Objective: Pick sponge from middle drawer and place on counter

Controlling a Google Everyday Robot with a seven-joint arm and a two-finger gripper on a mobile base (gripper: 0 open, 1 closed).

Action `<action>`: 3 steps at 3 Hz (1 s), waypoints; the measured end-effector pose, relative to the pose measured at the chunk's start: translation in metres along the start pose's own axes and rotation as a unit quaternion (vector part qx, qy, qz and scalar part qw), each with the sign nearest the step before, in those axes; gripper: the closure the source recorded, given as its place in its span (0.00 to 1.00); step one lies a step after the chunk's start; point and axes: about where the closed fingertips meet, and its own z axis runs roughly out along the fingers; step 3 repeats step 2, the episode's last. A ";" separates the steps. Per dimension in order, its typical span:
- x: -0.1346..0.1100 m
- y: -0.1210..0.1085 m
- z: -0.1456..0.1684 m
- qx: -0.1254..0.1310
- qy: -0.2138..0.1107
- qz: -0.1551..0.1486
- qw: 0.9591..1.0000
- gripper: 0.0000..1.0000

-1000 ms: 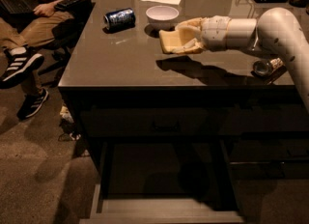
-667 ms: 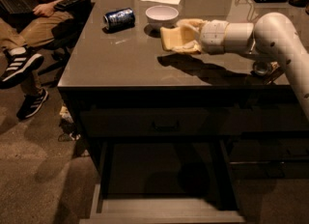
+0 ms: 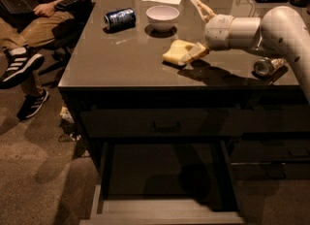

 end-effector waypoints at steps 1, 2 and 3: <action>0.004 -0.001 -0.010 0.012 0.010 -0.004 1.000 0.00; 0.009 -0.012 -0.045 0.048 0.034 -0.015 0.998 0.00; 0.009 -0.012 -0.045 0.048 0.034 -0.015 0.998 0.00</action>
Offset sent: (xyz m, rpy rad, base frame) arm -0.0219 -0.0800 0.0265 -0.0089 -0.1065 -0.1813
